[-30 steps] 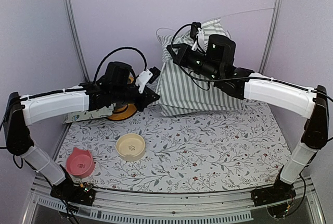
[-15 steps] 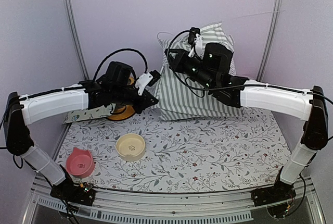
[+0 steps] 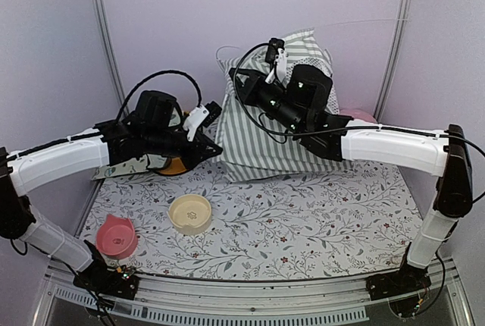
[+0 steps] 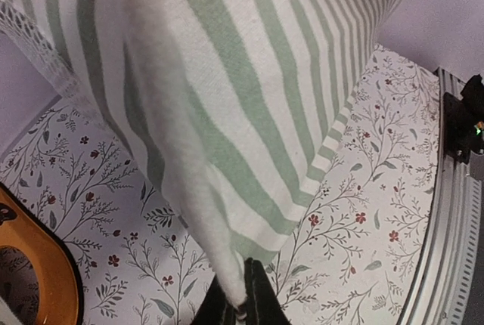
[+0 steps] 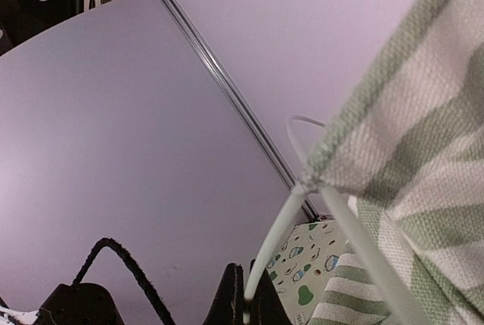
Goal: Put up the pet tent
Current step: Adjust the tent at the center of the board.
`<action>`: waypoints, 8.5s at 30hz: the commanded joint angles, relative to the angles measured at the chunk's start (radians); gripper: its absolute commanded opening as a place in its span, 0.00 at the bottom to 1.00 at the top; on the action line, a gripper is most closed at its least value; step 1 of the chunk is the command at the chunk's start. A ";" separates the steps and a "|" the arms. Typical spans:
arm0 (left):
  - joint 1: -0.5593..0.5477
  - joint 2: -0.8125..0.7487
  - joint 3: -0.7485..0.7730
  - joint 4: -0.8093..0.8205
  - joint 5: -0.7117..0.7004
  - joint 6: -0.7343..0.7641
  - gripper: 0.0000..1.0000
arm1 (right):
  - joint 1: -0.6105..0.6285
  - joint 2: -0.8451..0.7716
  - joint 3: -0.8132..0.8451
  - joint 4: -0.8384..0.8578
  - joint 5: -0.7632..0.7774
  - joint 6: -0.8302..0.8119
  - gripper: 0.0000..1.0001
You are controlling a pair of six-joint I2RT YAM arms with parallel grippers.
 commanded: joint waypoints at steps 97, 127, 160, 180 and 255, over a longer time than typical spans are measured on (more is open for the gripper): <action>-0.142 -0.121 -0.384 0.647 -0.089 -0.224 0.51 | -0.083 -0.098 -0.019 -0.549 -0.306 0.134 0.00; -0.184 0.129 -0.689 1.630 -0.290 -0.125 0.37 | -0.082 -0.150 0.093 -0.477 -0.429 0.278 0.00; -0.266 -0.045 -0.701 1.499 -0.373 -0.025 0.00 | -0.081 -0.122 0.082 -0.597 -0.245 0.146 0.00; -0.247 -0.091 -0.688 1.452 -0.360 -0.034 0.00 | -0.065 -0.057 0.088 -0.590 -0.275 0.149 0.00; -0.129 -0.176 -0.665 0.865 -0.117 -0.340 0.33 | -0.038 0.034 0.065 -0.594 -0.334 0.124 0.00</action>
